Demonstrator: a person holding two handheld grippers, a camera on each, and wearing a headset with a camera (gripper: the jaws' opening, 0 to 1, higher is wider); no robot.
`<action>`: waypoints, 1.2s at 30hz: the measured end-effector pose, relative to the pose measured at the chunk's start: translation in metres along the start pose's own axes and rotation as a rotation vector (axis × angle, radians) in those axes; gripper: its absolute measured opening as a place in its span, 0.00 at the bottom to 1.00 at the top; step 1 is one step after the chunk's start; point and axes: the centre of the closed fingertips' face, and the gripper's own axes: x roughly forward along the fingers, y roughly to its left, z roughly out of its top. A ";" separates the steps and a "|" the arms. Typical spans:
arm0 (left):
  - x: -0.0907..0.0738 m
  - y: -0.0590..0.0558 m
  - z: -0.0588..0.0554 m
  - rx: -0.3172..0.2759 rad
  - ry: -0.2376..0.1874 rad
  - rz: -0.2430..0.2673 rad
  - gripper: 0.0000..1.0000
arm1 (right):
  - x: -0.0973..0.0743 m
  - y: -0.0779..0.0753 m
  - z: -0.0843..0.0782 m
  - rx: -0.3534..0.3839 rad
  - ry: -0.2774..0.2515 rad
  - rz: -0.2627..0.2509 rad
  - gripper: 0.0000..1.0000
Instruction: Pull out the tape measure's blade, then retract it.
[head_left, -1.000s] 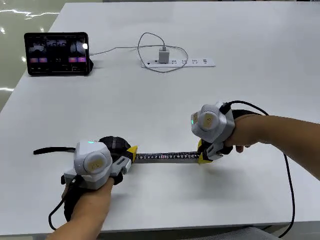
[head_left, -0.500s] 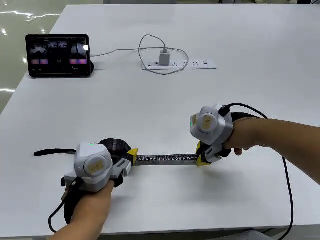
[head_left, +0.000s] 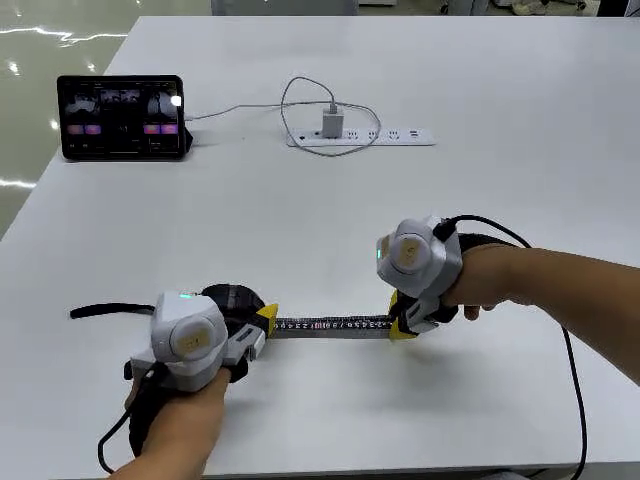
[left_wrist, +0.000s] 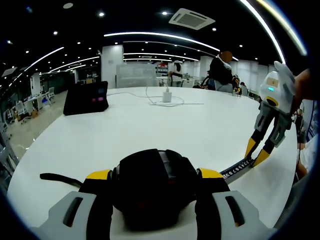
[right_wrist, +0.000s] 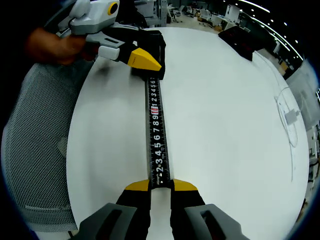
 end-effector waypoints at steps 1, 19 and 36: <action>0.000 0.000 0.000 0.000 0.000 0.000 0.63 | 0.000 0.000 0.000 -0.006 0.000 0.000 0.11; 0.001 0.000 -0.001 0.003 0.003 -0.001 0.63 | 0.003 0.000 0.008 -0.008 -0.021 0.001 0.10; 0.002 0.001 -0.001 0.003 0.005 -0.002 0.63 | 0.005 0.000 0.016 -0.004 -0.022 -0.004 0.11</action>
